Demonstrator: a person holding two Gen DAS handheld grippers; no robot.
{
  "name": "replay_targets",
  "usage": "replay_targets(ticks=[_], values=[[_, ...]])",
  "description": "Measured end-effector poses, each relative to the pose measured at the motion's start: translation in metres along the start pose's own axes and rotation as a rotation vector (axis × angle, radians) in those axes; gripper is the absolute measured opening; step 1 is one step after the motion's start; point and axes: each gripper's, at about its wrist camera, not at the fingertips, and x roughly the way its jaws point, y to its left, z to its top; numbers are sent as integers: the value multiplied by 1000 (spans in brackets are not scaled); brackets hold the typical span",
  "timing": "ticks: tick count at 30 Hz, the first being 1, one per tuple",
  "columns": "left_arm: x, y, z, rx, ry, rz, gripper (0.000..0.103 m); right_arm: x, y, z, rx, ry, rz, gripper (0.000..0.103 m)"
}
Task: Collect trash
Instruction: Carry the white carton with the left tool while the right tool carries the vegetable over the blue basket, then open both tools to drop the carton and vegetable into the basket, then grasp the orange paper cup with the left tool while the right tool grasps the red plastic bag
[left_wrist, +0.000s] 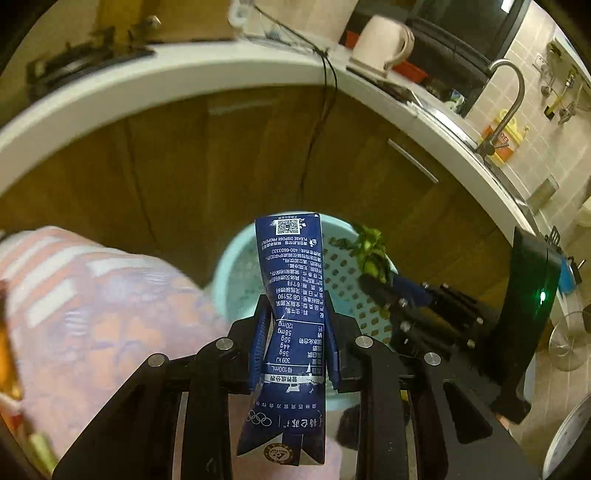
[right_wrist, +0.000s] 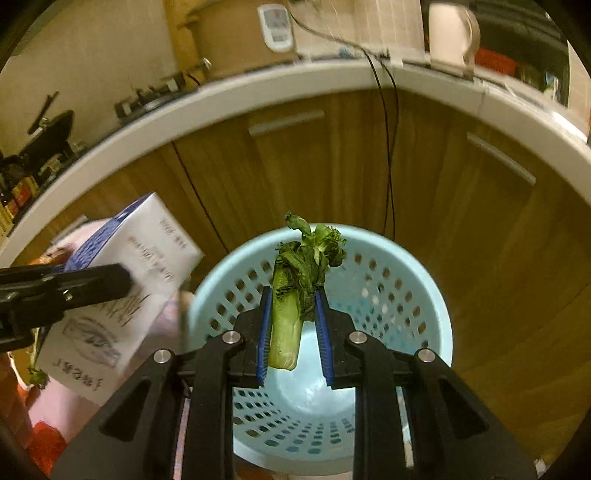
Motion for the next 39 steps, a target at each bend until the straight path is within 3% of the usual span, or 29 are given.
replay_targets(ticks=[3,8,18,21,23,25,26,33,39], values=[[22,0,2,-19,36,-40,25,11,-9,-5,12,40,10,19],[49,-2,3,-24,93,-33,25,24,-16,-9,32,83,-8,20],[65,-4,-3,-32,114,-33,26,37,-18,-16,33,138,8,20],[68,-4,-4,-42,116,-18,45,40,-14,-20,15,161,17,24],[63,-4,-5,-37,104,-12,50,37,-14,-23,7,159,9,30],[57,-5,-5,-33,93,-16,51,33,-13,-23,5,146,-1,50],[53,-5,-5,-32,87,-18,51,31,-13,-23,4,140,-4,52],[21,-10,-8,-3,32,-22,53,5,-3,-20,-24,89,-6,52],[-29,-9,-16,10,-48,-29,53,-36,32,-14,-103,-9,11,52]])
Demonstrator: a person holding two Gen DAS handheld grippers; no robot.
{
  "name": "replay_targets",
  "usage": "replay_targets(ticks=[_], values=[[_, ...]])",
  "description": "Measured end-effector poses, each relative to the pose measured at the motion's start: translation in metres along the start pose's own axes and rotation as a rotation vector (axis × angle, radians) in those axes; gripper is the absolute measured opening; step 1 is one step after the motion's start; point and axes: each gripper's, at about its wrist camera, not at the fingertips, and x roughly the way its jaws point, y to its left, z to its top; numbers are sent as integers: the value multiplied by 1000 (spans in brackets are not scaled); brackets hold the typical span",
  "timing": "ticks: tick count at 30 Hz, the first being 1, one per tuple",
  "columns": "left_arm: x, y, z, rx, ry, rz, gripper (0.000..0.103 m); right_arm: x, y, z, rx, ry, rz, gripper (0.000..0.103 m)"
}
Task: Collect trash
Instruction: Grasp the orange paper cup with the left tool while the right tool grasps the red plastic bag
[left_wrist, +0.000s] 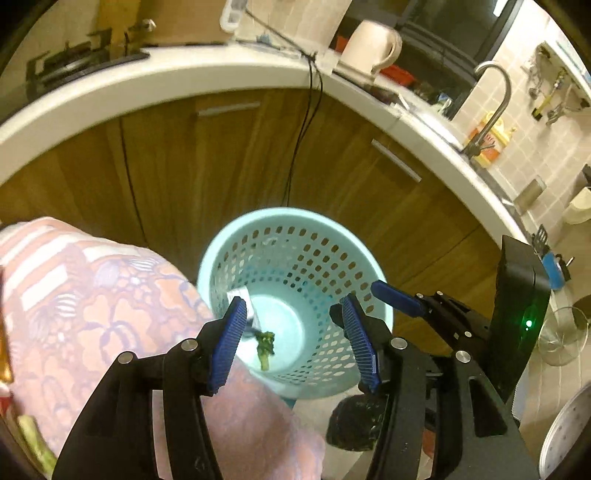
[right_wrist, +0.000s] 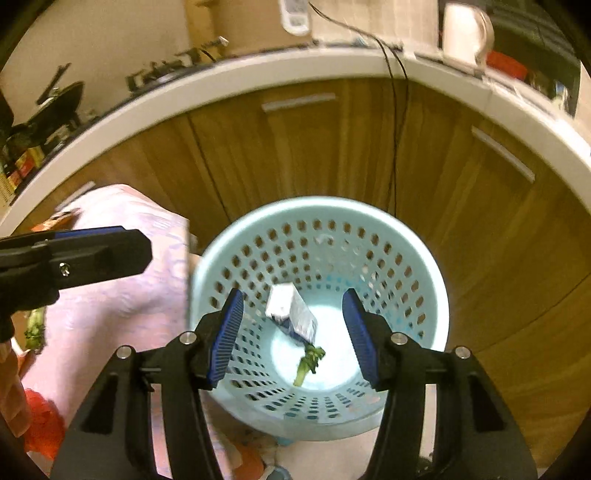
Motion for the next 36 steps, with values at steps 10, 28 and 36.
replay_targets(ticks=[10,28,36], values=[[-119,29,-40,-24,-196,47,61,-44,88,2,-131,-94,88,52],[-235,131,-185,-130,-307,460,84,-68,217,-52,-260,-96,283,52],[-203,172,-212,-134,-188,470,84,-79,225,-76,-250,-92,302,52]])
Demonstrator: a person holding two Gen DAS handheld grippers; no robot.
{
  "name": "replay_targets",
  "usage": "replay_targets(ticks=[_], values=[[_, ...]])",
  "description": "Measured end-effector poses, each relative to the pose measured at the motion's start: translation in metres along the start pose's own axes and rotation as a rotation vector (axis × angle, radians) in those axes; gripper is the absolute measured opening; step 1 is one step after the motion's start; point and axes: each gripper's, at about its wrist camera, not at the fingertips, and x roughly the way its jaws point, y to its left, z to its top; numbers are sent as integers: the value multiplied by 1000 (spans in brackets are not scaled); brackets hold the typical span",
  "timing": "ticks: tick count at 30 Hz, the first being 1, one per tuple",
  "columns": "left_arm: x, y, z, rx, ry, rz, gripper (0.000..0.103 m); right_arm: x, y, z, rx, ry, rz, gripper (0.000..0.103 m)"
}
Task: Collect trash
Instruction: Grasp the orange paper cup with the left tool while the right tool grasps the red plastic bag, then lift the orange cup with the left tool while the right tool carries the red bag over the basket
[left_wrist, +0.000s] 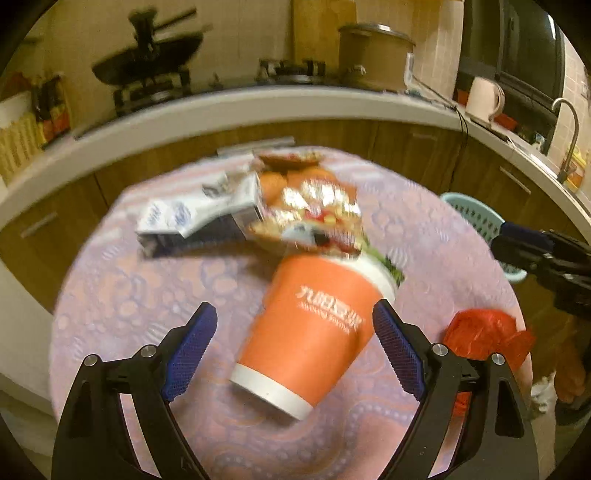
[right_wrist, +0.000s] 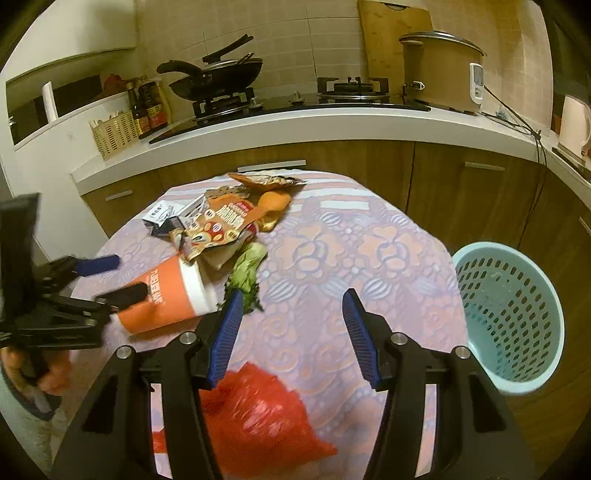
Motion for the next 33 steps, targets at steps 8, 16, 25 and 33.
replay_targets(ticks=[8,16,25,33], values=[[17,0,-17,-17,42,-86,79,-20,0,-22,16,5,30,52],[6,-12,-28,-49,22,-86,64,-21,6,-54,26,55,80,57],[-12,-10,-48,-120,11,-133,62,-3,13,-72,45,114,123,66],[-30,-16,-59,-139,-7,-161,62,5,7,-74,94,118,130,73]])
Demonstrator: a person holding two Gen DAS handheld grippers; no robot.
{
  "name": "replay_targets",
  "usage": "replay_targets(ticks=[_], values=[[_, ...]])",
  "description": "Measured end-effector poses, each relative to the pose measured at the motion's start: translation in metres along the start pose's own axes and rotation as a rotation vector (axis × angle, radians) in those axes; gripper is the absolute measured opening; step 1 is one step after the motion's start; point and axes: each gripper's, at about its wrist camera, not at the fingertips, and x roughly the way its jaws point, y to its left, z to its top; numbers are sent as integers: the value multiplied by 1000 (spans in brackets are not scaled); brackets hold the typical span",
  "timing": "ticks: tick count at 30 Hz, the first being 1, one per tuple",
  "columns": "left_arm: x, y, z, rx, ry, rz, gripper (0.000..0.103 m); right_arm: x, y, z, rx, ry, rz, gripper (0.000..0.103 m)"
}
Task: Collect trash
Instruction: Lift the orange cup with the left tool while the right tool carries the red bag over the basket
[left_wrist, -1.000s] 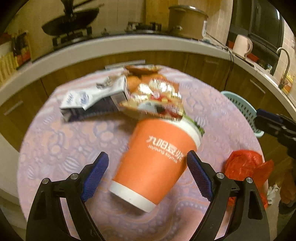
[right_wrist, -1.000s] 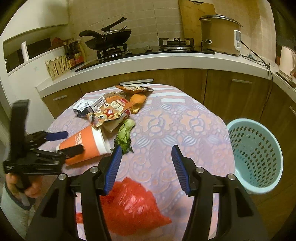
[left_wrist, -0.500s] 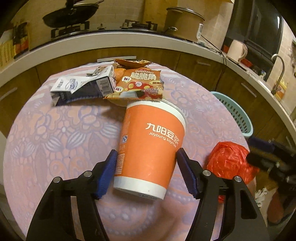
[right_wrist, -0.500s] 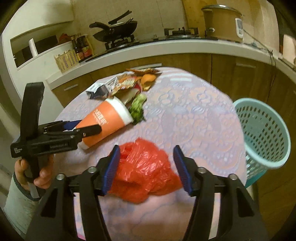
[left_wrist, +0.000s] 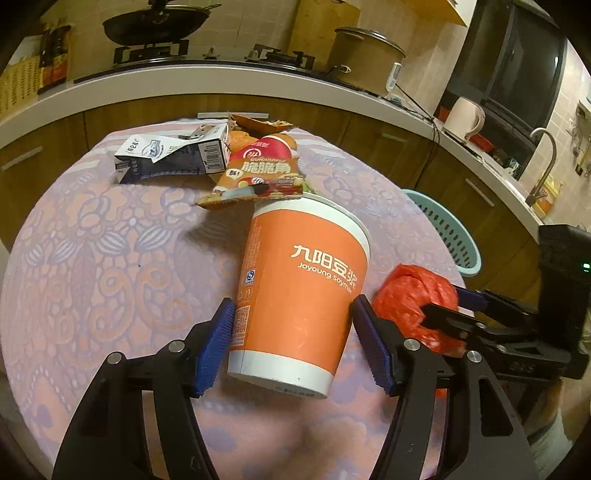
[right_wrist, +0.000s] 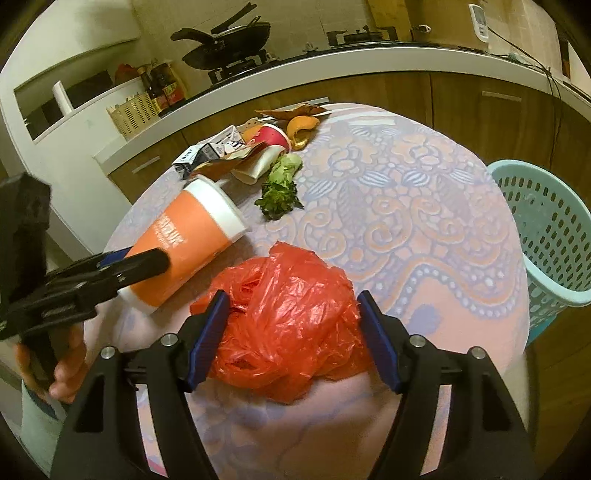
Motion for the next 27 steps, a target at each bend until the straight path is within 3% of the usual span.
replay_targets(ticks=[4,8,11,16,18,27], values=[[-8,2,-3,-51,0,-58,62,3,-2,1,16,5,4,74],[-29,8,7,-112,-57,-137,62,4,-2,4,23,21,17,74],[-41,5,13,-114,-86,-148,62,5,3,4,0,30,29,74],[-45,-4,25,-111,-104,-157,62,-1,10,6,-37,19,33,37],[-46,-9,31,-102,-115,-156,62,-8,9,7,-41,2,32,31],[-39,-47,67,-41,-145,-162,62,-56,-15,36,-45,-147,-73,28]])
